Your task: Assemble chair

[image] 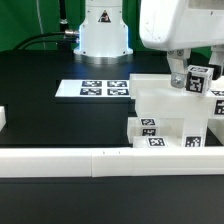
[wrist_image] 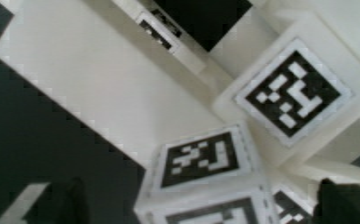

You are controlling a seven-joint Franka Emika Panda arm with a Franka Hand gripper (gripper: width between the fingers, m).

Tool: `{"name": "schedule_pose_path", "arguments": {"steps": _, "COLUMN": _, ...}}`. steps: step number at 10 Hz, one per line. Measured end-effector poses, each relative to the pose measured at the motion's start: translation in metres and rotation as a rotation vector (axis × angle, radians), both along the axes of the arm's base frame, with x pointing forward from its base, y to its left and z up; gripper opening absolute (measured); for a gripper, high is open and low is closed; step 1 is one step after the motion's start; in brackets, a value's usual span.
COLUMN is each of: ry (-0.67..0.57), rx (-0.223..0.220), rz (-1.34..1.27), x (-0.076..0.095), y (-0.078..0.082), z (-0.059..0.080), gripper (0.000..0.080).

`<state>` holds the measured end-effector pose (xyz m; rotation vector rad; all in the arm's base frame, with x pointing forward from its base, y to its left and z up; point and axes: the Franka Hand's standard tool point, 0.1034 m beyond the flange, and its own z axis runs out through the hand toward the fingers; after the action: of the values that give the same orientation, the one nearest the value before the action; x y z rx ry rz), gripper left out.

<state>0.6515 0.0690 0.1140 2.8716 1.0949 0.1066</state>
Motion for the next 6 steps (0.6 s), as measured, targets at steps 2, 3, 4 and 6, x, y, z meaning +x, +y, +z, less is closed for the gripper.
{"name": "schedule_pose_path", "arguments": {"steps": 2, "ry": 0.001, "rx": 0.000, "rz": -0.001, "x": -0.0002, "y": -0.0002, "z": -0.0002, "gripper": 0.0305}}
{"name": "schedule_pose_path", "arguments": {"steps": 3, "ry": 0.000, "rx": 0.003, "rz": -0.036, "x": -0.0004, "y": -0.0002, "z": -0.0001, "gripper": 0.0284}}
{"name": "schedule_pose_path", "arguments": {"steps": 4, "ry": 0.000, "rx": 0.003, "rz": -0.037, "x": -0.0004, "y": -0.0004, "z": -0.0002, "gripper": 0.0284}}
{"name": "schedule_pose_path", "arguments": {"steps": 6, "ry": -0.008, "rx": 0.020, "rz": -0.190, "x": -0.0006, "y": -0.0017, "z": -0.0004, "gripper": 0.0284}}
